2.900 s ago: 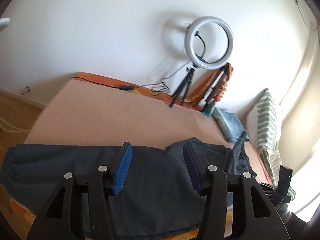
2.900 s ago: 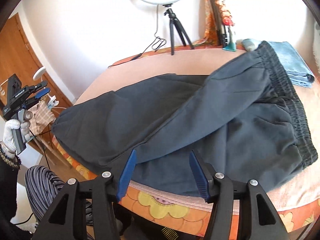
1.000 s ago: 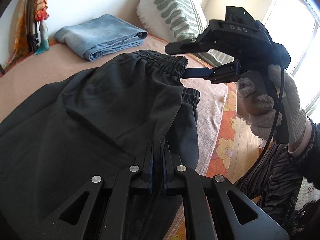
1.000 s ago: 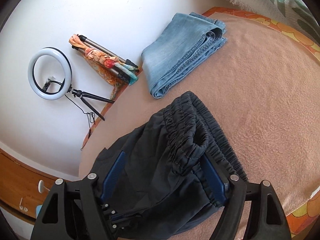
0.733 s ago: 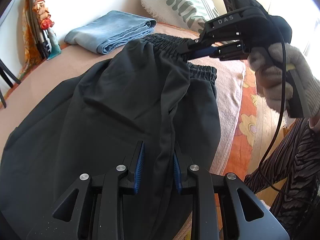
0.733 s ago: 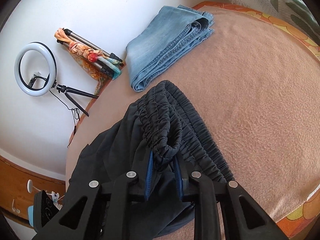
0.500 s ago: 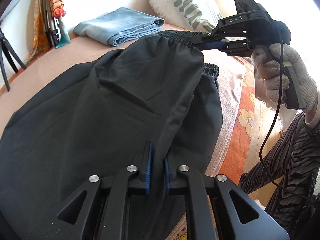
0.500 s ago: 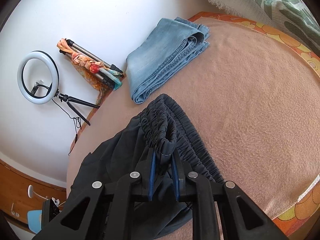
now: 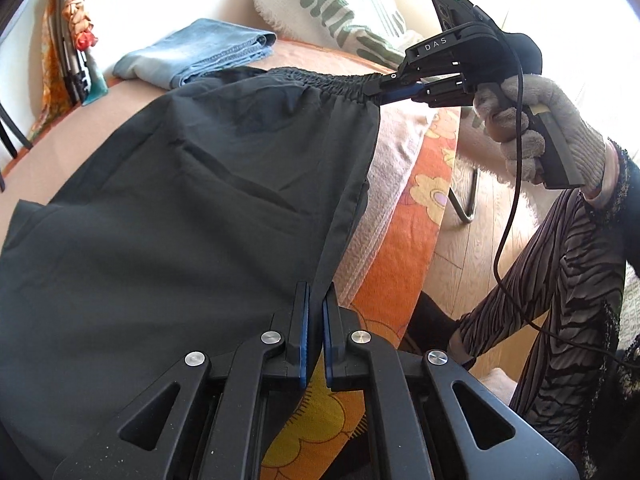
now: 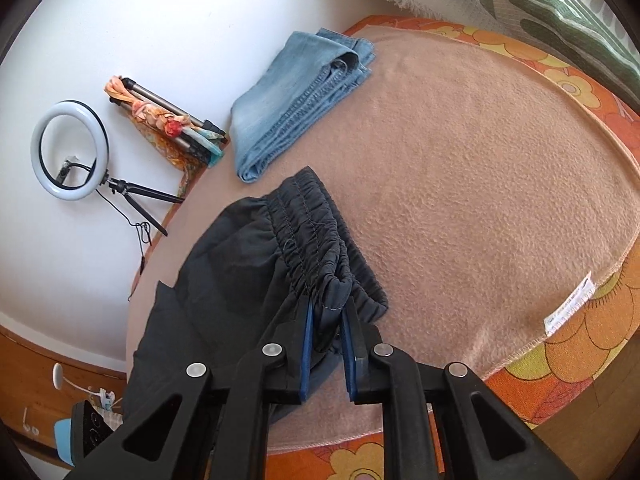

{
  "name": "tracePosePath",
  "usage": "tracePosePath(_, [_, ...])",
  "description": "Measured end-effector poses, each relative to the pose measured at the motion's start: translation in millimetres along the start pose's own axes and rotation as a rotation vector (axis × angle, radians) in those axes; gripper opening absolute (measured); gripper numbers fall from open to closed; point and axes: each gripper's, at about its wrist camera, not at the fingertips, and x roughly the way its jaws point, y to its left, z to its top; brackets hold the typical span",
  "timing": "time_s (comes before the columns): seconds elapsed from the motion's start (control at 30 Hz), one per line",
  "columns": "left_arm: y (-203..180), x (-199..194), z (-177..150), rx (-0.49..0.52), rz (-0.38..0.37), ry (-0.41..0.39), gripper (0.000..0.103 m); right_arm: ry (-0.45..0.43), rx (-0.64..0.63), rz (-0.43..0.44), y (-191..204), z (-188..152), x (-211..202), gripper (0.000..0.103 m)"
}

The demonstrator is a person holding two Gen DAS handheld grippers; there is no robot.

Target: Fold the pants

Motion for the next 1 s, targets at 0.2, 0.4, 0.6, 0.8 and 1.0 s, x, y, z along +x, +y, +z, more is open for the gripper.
tracePosePath(0.2, [3,0,-1,-0.019,-0.012,0.027,0.014,0.022,-0.058,-0.092,-4,-6,7,0.012])
tracePosePath(0.4, [15,-40,-14,-0.121,-0.044,-0.058,0.014,0.029,-0.293,-0.174,24,2,-3,0.049])
tracePosePath(0.6, [50,-74,-22,-0.206,0.035,-0.145,0.014,-0.041,-0.389,-0.048,34,53,-3,0.068])
tracePosePath(0.8, [74,-56,-42,-0.299,0.038,-0.079,0.014,0.062,-0.344,0.11,19,99,51,0.072])
tracePosePath(1.0, [81,-45,-51,-0.32,0.051,-0.041,0.014,0.119,-0.334,0.273,14,102,81,0.084])
